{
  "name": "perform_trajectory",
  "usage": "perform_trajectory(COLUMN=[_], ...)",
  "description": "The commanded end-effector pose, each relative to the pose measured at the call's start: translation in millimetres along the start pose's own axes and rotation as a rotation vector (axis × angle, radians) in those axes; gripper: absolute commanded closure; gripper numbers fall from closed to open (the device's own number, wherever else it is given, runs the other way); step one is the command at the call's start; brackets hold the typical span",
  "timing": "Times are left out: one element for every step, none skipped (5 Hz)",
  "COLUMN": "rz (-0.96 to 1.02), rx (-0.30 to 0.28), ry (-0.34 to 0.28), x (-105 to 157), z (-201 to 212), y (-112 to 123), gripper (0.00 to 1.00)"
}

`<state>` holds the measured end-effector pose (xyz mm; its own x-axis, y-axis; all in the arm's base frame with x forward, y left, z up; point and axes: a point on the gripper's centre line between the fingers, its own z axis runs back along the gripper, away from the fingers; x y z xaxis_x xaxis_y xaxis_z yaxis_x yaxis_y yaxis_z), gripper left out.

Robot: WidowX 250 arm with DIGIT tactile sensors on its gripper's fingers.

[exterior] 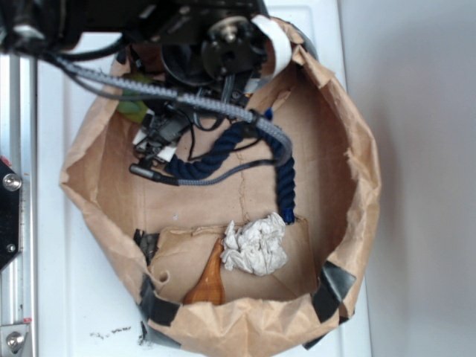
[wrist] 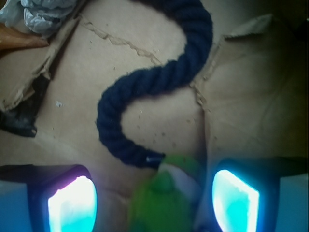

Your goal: Grab the green animal.

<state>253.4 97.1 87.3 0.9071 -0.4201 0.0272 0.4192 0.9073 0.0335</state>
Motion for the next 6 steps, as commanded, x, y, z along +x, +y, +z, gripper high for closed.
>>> perform_trajectory(rz=[0.034,0.068,0.089,0.097,0.102,0.113], rx=[0.032,0.038,0.071,0.092,0.044,-0.041], ry=[-0.024,-0.018,0.006,0.020,0.012,-0.040], x=[0.8,5.5,10.4,4.9,2.2,1.3], z=[-11.7,-25.0,-36.4,-32.4,-15.6,12.5], y=[-5.0,-6.2,-7.0,-9.0,-9.4,-15.9], gripper=[0.00,0.00,0.00,0.00,0.00,0.00])
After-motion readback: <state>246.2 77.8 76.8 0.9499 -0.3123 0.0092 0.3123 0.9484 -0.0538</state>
